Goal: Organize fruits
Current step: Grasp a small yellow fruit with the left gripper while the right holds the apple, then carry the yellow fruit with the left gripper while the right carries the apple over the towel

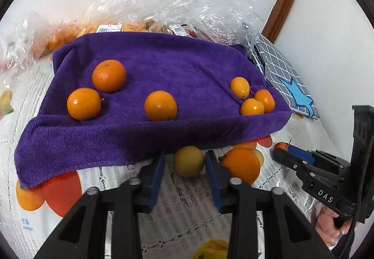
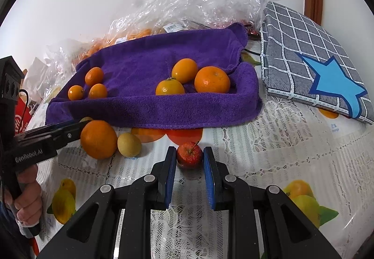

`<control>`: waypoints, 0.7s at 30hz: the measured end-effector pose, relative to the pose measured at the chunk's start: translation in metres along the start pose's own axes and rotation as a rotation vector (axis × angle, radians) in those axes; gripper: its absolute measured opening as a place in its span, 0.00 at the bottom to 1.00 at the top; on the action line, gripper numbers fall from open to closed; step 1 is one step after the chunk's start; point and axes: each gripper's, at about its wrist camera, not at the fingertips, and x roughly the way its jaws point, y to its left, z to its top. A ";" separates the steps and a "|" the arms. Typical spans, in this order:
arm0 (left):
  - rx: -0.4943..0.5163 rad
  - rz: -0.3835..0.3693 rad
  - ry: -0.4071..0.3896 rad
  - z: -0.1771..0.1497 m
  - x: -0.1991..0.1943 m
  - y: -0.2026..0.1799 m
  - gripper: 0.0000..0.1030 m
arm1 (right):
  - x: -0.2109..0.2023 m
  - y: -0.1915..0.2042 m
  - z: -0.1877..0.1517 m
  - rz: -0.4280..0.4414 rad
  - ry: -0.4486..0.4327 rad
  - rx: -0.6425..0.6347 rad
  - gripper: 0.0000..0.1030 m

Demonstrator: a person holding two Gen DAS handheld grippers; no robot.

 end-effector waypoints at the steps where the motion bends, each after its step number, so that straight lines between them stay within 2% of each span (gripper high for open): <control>1: 0.003 0.002 0.000 0.000 0.000 0.000 0.25 | 0.000 0.001 0.000 -0.001 0.000 -0.003 0.23; 21: -0.125 -0.001 -0.222 0.001 -0.052 0.036 0.25 | -0.011 -0.006 -0.002 0.056 -0.065 0.036 0.23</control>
